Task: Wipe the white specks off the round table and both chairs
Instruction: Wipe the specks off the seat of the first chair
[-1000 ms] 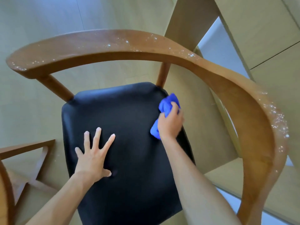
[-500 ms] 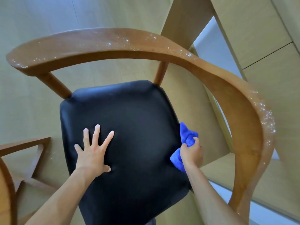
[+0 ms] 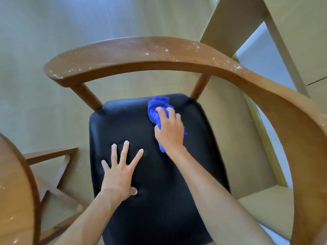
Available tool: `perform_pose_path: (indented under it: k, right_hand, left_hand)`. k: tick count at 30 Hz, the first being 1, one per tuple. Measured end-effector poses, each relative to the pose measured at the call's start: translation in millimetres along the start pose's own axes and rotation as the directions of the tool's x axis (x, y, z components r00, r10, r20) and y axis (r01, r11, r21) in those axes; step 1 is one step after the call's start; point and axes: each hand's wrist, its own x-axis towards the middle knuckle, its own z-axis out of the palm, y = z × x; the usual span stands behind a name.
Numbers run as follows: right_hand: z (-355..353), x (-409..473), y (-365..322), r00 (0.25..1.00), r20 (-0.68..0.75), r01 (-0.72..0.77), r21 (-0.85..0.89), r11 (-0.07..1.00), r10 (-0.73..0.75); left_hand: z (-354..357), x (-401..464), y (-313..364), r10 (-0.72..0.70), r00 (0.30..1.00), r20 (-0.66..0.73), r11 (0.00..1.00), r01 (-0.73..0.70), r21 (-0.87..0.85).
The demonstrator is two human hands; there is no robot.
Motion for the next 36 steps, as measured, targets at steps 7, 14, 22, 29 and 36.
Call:
perform_pose_path:
  k: [7, 14, 22, 29, 36]
  right_hand:
    - [-13.1, 32.7, 55.8, 0.990, -0.075, 0.112, -0.101, 0.989, -0.120]
    - [25.6, 64.1, -40.6, 0.998, -0.056, -0.044, -0.094, 0.995, 0.039]
    - [50.8, 26.1, -109.7, 0.890, 0.125, 0.425, 0.124, 0.896, -0.439]
    - [-5.2, 40.3, 34.9, 0.913, 0.049, 0.408, -0.062, 0.911, -0.406]
    - [-34.3, -21.0, 108.2, 0.927, -0.137, -0.340, 0.080, 0.937, 0.348]
  left_hand:
    - [1.4, 0.7, -3.0, 0.017, 1.000, -0.006, 1.000, -0.018, -0.020]
    - [4.5, 3.0, -3.5, 0.039, 0.999, 0.005, 0.999, -0.039, -0.003]
    - [3.4, 4.3, -4.3, 0.032, 0.999, 0.038, 0.999, -0.032, -0.001]
    - [4.2, 0.8, -7.2, 0.025, 1.000, -0.013, 0.998, -0.026, -0.056]
    - [7.9, 1.7, -8.9, 0.038, 0.999, -0.029, 0.996, -0.041, -0.081]
